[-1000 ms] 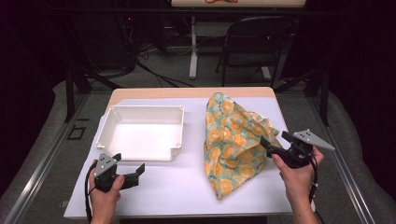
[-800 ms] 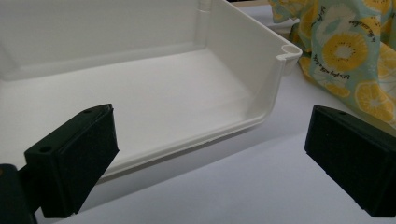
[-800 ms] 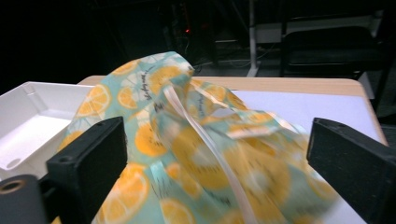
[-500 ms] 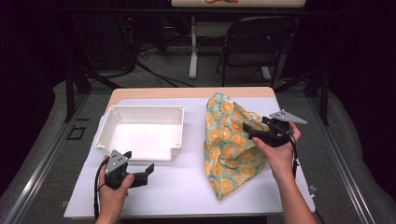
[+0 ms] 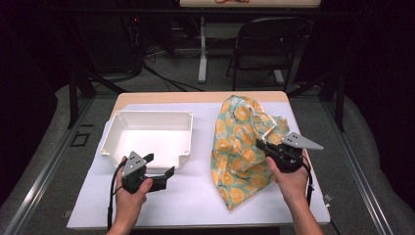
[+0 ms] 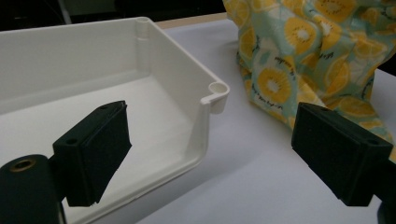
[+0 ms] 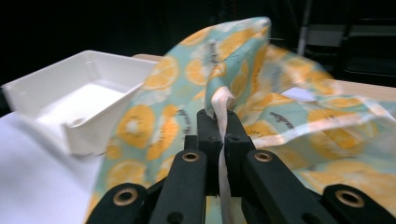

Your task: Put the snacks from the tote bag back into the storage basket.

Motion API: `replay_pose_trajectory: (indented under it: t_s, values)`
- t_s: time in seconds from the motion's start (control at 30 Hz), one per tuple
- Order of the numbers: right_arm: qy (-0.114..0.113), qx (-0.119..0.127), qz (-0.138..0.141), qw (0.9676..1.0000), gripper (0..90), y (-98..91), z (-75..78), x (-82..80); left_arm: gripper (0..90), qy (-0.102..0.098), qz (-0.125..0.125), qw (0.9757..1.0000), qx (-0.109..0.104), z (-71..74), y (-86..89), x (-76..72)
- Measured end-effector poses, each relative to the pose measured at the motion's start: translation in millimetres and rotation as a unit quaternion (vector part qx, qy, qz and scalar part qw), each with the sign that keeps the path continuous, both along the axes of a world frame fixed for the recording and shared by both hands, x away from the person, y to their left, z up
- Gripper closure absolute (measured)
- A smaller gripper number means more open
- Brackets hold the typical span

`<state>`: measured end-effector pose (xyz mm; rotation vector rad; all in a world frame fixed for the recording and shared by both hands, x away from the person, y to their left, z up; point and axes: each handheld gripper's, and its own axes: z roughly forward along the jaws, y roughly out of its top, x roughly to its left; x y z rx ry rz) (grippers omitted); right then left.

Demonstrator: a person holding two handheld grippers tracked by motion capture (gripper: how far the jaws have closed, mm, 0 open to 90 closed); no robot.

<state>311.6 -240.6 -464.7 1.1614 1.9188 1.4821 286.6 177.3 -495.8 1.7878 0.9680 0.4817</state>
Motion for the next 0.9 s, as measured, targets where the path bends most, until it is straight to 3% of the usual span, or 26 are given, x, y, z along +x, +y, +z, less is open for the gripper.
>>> replay_pose_trajectory:
  t_s: [0.17,0.2,0.23,0.4,0.9]
  values:
    - [0.006,0.003,0.023,0.9997,89.2,6.7,-6.2,-18.8,15.2,-0.004,-0.021,0.9997,-0.009,8.3,-23.0,4.2]
    - [0.007,0.005,0.027,0.9996,89.1,9.1,-8.0,-21.5,15.3,-0.008,-0.031,0.9994,-0.013,11.7,-34.1,5.6]
    - [0.010,0.000,0.033,0.9994,89.1,10.9,-9.5,-24.2,15.3,-0.008,-0.031,0.9994,-0.013,11.7,-34.1,5.6]
    - [0.019,-0.006,0.059,0.9980,88.9,22.6,-19.6,-34.9,15.9,-0.018,-0.059,0.9980,-0.017,24.2,-66.0,8.3]
    - [0.045,-0.014,0.086,0.9952,88.9,42.1,-39.8,-44.0,15.6,-0.033,-0.086,0.9957,-0.009,48.5,-121.1,16.0]
